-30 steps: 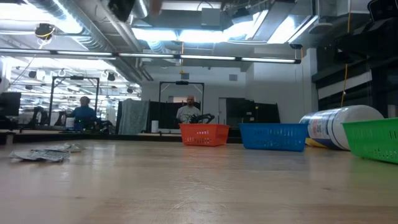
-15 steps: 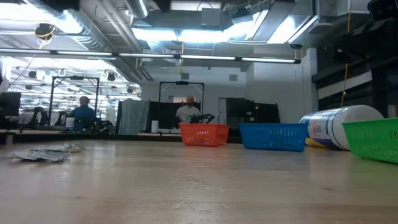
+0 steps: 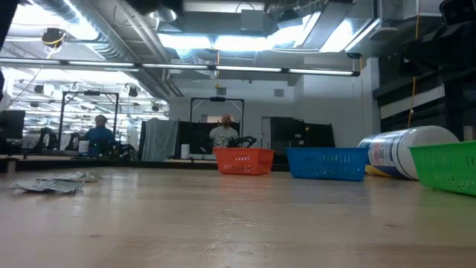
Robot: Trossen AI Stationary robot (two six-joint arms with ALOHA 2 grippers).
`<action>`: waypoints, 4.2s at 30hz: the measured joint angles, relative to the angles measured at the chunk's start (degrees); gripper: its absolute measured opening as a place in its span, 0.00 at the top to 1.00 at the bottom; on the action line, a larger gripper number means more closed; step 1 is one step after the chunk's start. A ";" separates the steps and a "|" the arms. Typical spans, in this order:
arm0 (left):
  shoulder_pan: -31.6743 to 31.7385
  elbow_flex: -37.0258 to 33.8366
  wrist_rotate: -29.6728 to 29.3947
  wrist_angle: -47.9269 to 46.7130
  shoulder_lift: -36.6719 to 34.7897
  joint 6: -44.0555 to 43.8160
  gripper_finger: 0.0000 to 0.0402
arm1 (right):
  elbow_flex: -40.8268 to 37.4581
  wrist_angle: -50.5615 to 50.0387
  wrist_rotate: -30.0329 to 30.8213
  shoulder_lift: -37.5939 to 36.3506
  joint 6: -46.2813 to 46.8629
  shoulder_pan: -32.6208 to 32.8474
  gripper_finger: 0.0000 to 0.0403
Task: Pick & Place First Aid Supplies
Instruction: Put the orange ointment pack into the yellow basket, then adjust the baskets on the table
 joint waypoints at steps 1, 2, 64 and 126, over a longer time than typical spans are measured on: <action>0.11 1.94 0.77 0.03 1.69 -0.17 1.00 | 0.00 0.00 0.00 0.02 -0.01 0.02 0.94; 0.22 3.83 1.58 0.07 3.22 -0.35 1.00 | 0.00 -0.02 0.00 0.00 0.01 0.02 0.94; 2.34 60.89 10.42 -27.09 44.98 9.54 0.99 | 0.00 -0.39 -0.02 0.02 0.00 0.02 0.94; 3.45 39.94 0.87 -49.59 21.84 13.04 0.70 | -0.02 2.25 1.74 0.06 -0.29 -0.02 0.94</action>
